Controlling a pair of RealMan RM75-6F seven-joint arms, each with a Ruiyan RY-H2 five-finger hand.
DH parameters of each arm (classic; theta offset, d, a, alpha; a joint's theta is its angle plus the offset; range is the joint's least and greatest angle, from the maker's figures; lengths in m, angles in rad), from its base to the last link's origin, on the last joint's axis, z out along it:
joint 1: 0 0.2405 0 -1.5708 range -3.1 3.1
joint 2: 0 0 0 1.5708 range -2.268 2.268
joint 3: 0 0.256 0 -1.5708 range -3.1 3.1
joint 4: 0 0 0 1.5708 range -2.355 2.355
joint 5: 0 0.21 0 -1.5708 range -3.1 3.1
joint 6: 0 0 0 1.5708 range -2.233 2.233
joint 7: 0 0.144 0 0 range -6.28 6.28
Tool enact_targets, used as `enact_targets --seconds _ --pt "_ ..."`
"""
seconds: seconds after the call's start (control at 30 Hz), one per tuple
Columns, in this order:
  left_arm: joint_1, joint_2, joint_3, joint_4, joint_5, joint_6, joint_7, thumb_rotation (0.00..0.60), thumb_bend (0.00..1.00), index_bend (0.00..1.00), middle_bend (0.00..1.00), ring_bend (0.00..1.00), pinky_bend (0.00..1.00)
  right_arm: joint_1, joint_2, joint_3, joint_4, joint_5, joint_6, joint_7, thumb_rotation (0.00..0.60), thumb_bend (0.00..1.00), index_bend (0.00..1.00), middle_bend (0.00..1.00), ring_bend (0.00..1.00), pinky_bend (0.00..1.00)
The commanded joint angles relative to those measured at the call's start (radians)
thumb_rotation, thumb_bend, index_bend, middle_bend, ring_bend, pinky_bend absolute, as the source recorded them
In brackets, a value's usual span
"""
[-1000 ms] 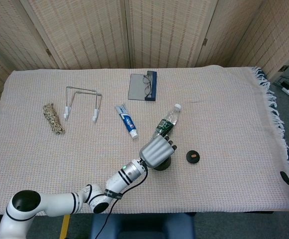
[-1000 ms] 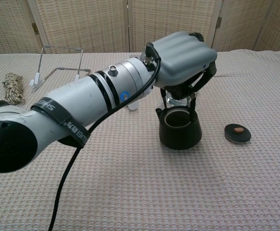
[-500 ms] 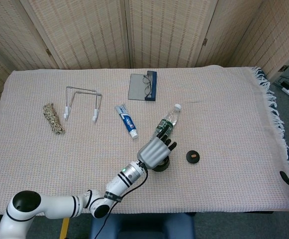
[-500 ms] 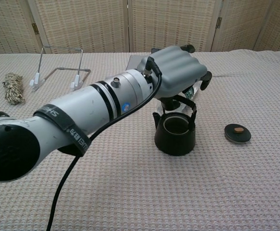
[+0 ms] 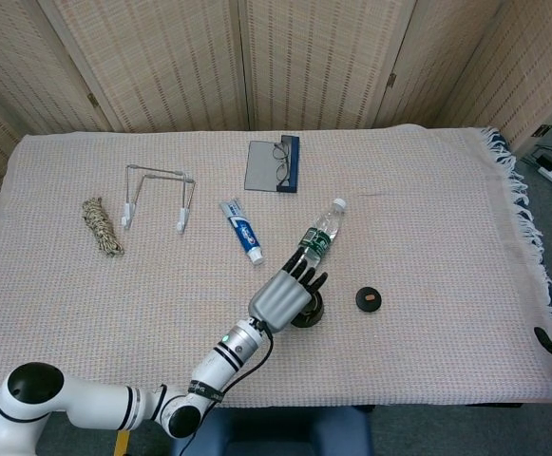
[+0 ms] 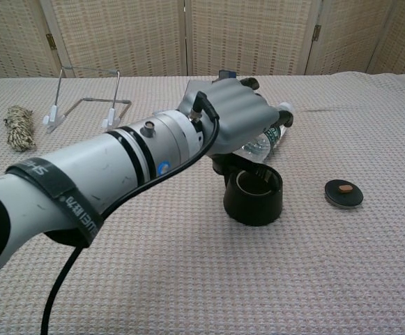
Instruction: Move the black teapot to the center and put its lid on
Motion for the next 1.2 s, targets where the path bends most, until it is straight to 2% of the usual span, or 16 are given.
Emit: enact_targets --seconds 0.03,0.1,0.37,0.47,0.57,0.77,0.83,0.9,1.1,1.2 --pt "0.008 0.036 0.018 -0.086 -0.100 0.045 0.071 0.600 0.16 0.00 0.03 0.01 0.00 0.001 0.000 0.000 -0.001 -0.003 0.001 -0.002 0.600 0.23 0.00 0.00 0.01 0.00" --pt "0.005 0.049 0.027 -0.118 -0.127 0.068 0.095 0.600 0.13 0.00 0.00 0.00 0.00 0.002 0.000 -0.001 -0.004 -0.007 0.002 -0.005 0.600 0.24 0.00 0.00 0.01 0.00" --pt "0.021 0.101 0.060 -0.197 -0.146 0.134 0.082 0.600 0.12 0.00 0.00 0.00 0.00 0.006 0.002 0.000 -0.013 -0.015 0.003 -0.015 0.600 0.24 0.00 0.00 0.01 0.00" --pt "0.044 0.139 0.068 -0.215 -0.114 0.144 0.013 0.600 0.13 0.00 0.00 0.00 0.00 0.009 0.006 -0.004 -0.014 -0.022 -0.002 -0.021 0.600 0.23 0.00 0.00 0.02 0.00" --pt "0.085 0.190 0.071 -0.193 -0.041 0.148 -0.123 0.600 0.13 0.01 0.00 0.01 0.00 0.022 0.016 -0.010 -0.015 -0.044 -0.018 -0.021 0.600 0.24 0.00 0.00 0.03 0.00" --pt "0.165 0.294 0.068 -0.161 0.004 0.179 -0.304 0.600 0.13 0.09 0.06 0.06 0.00 0.054 0.033 -0.018 -0.021 -0.088 -0.046 -0.034 0.600 0.23 0.00 0.00 0.04 0.00" --pt "0.198 0.332 0.069 -0.149 0.026 0.193 -0.373 0.600 0.13 0.12 0.09 0.09 0.00 0.066 0.029 -0.014 -0.017 -0.110 -0.039 -0.034 0.600 0.23 0.00 0.00 0.08 0.01" --pt "0.233 0.368 0.075 -0.138 0.049 0.204 -0.449 0.600 0.13 0.14 0.11 0.11 0.00 0.078 0.023 -0.013 -0.011 -0.132 -0.037 -0.028 0.600 0.23 0.00 0.00 0.14 0.05" --pt "0.347 0.477 0.084 -0.134 0.081 0.216 -0.705 0.600 0.21 0.21 0.18 0.18 0.02 0.114 0.023 -0.021 -0.015 -0.171 -0.065 -0.020 0.600 0.24 0.00 0.06 0.37 0.32" --pt "0.405 0.518 0.102 -0.102 0.113 0.254 -0.771 0.600 0.24 0.25 0.22 0.21 0.04 0.134 0.029 -0.027 -0.025 -0.183 -0.093 -0.028 0.600 0.24 0.00 0.09 0.41 0.42"
